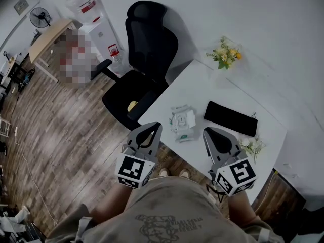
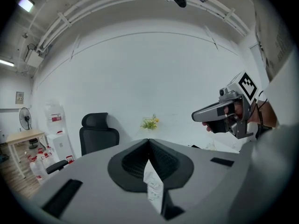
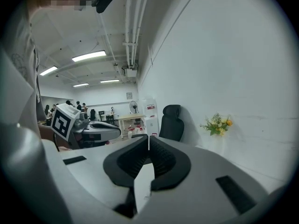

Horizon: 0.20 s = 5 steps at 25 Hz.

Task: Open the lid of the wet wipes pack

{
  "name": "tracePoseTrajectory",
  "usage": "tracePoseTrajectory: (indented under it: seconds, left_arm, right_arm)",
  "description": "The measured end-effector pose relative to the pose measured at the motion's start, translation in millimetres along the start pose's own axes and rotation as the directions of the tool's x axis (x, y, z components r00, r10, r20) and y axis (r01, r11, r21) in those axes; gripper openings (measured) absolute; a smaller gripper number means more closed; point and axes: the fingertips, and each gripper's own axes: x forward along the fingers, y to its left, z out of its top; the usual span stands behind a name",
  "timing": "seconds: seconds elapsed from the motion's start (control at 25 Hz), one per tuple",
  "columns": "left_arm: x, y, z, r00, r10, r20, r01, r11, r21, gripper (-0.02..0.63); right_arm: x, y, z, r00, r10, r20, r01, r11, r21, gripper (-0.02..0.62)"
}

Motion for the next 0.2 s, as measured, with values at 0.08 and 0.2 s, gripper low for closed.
tracePoseTrajectory:
  seconds: [0.08,0.2]
  left_arm:
    - [-2.3,-0.2,0.8,1.0,-0.001,0.0,0.001,1.0,0.002,0.017]
    - [-6.5,0.5,2.9,1.0,0.002,0.001,-0.002,1.0,0.003,0.017]
  right_arm:
    - [-0.7,0.9,1.7,1.0,0.001,0.003,-0.001,1.0,-0.001,0.035]
    - [-2.8,3.0,4.6,1.0,-0.005,0.008,0.005,1.0,0.007,0.035]
